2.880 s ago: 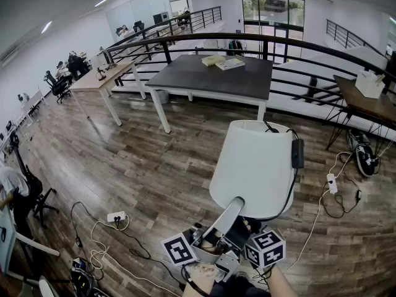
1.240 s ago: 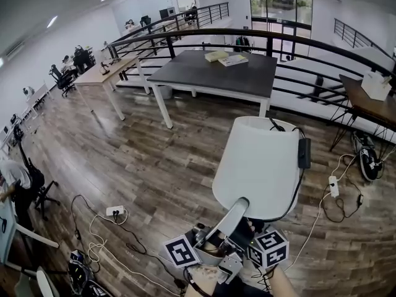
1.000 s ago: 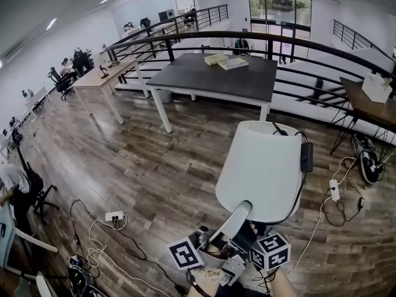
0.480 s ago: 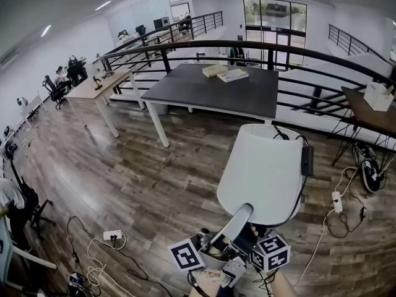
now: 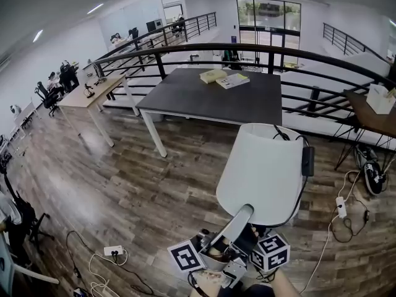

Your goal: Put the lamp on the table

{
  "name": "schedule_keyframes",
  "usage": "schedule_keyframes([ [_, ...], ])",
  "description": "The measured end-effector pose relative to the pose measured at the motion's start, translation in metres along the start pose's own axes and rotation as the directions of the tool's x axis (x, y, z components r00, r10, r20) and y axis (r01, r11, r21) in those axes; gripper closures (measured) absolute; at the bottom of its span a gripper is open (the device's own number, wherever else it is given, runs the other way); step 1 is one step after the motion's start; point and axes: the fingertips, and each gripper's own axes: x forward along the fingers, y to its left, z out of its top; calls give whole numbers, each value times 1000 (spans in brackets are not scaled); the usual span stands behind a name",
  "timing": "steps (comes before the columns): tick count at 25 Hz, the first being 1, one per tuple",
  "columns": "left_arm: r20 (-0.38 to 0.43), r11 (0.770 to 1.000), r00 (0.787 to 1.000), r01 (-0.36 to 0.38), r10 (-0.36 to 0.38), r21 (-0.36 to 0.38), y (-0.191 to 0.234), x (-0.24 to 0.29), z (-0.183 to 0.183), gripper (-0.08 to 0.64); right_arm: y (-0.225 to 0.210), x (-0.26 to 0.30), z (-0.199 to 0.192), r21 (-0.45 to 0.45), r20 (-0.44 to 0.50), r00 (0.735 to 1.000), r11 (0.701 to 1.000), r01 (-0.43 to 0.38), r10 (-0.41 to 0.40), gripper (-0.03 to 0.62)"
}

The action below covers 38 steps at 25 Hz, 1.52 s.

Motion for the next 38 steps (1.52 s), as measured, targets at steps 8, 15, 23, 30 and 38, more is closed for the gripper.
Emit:
schedule_keyframes([
  [8,11,1000,1000,-13,13,-15,26,8,36,537,-12,36,10,3,-22,1000,1000,5,-5,370],
  [15,2,1000,1000,-13,13,-16,47,21,50,537,-32,56,17,6,-27,1000,1000,9,-9,370],
  [23,13,999,999,-32,32,-5,86,43,82,537,-61,99,32,10,-41,999,1000,-14,14,370],
  [30,43,1000,999,-27,27,5,126,79,123,537,-104,142,60,-9,-52,998,999,-31,31,370],
  [38,55,999,998,-42,41,26,178,133,165,537,-161,194,100,-17,-57,997,998,-58,57,370],
])
